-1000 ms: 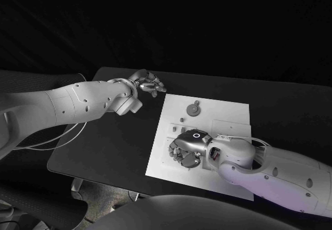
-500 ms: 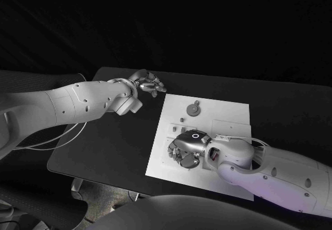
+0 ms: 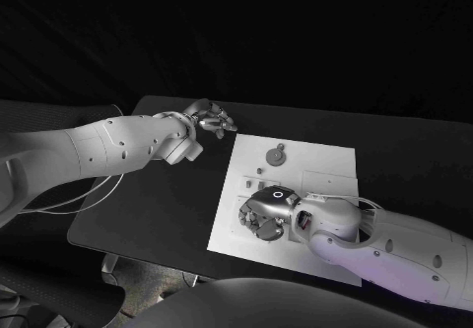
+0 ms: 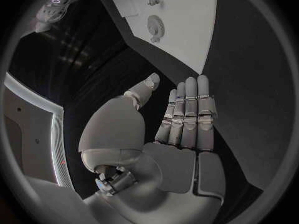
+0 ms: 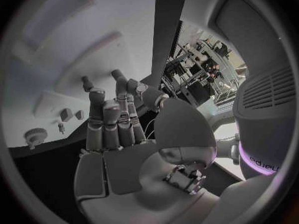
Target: Assemble the parts on the task board
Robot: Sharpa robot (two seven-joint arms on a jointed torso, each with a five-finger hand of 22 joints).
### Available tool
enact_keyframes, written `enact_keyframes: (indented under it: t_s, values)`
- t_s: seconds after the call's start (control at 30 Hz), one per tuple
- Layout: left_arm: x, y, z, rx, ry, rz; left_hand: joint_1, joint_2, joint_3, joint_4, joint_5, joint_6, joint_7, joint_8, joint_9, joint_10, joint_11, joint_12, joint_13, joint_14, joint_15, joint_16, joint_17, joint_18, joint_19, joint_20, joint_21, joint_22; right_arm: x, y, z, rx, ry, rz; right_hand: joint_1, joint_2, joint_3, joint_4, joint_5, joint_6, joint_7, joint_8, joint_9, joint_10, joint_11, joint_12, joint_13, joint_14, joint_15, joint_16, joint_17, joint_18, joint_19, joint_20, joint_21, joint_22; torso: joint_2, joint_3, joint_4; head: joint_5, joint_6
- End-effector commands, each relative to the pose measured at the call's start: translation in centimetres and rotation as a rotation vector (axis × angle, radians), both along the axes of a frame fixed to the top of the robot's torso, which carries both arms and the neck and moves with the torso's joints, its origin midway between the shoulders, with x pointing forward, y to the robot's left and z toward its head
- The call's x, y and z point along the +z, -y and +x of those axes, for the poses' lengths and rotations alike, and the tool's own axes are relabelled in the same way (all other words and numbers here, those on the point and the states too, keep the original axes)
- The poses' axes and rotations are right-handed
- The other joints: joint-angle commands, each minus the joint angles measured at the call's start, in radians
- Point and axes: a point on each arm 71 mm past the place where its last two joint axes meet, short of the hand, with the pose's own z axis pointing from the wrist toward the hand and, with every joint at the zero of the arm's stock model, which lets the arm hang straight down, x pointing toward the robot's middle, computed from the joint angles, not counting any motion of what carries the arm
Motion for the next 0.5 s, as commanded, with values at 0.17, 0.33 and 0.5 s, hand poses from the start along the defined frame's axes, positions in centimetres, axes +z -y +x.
enact_keyframes:
  t_s: [0.17,0.33,0.5]
  values:
    - [0.05,0.21,0.00,-0.013,0.001,-0.002,0.006,0.006,-0.003,0.004,0.002,-0.005,0.001,0.006,-0.001,0.001,0.006,-0.005,-0.001,0.006,0.000,-0.005,0.002,0.011,0.008,0.001,-0.005,0.001,-0.41,0.14,0.13,0.007,-0.003,-0.028,-0.002,0.009,0.005,0.000,0.005,0.022,0.017,0.003,0.015,0.009,0.000,-0.007,-0.001,-0.001,-0.008,-0.003,0.000,0.026,0.000,-0.008,-0.001,0.009,0.000,0.0002,-0.0004,0.001,0.000]
    - [0.04,0.20,0.00,-0.013,0.000,-0.002,0.006,0.006,-0.003,0.004,0.002,-0.005,0.001,0.006,-0.001,0.001,0.006,-0.005,-0.001,0.006,0.000,-0.006,0.002,0.012,0.008,0.001,-0.005,0.001,-0.57,0.21,0.30,0.003,-0.006,-0.034,-0.002,0.009,0.005,0.000,0.005,0.021,0.017,0.003,0.015,0.008,0.001,-0.008,-0.001,-0.001,-0.008,-0.004,0.001,0.026,0.000,-0.008,-0.001,0.009,0.000,0.0003,-0.0004,0.001,0.000]
    - [0.04,0.21,0.00,-0.013,-0.001,-0.002,0.006,0.006,-0.003,0.004,0.002,-0.005,0.001,0.006,-0.002,0.001,0.006,-0.005,-0.001,0.006,0.000,-0.006,0.003,0.012,0.008,0.001,-0.006,0.002,-0.90,0.39,0.54,-0.005,-0.013,-0.044,-0.002,0.009,0.005,0.000,0.005,0.021,0.017,0.002,0.015,0.008,0.001,-0.009,-0.001,-0.002,-0.008,-0.004,0.000,0.026,0.000,-0.008,-0.001,0.009,0.000,0.0005,0.0001,0.001,0.000]
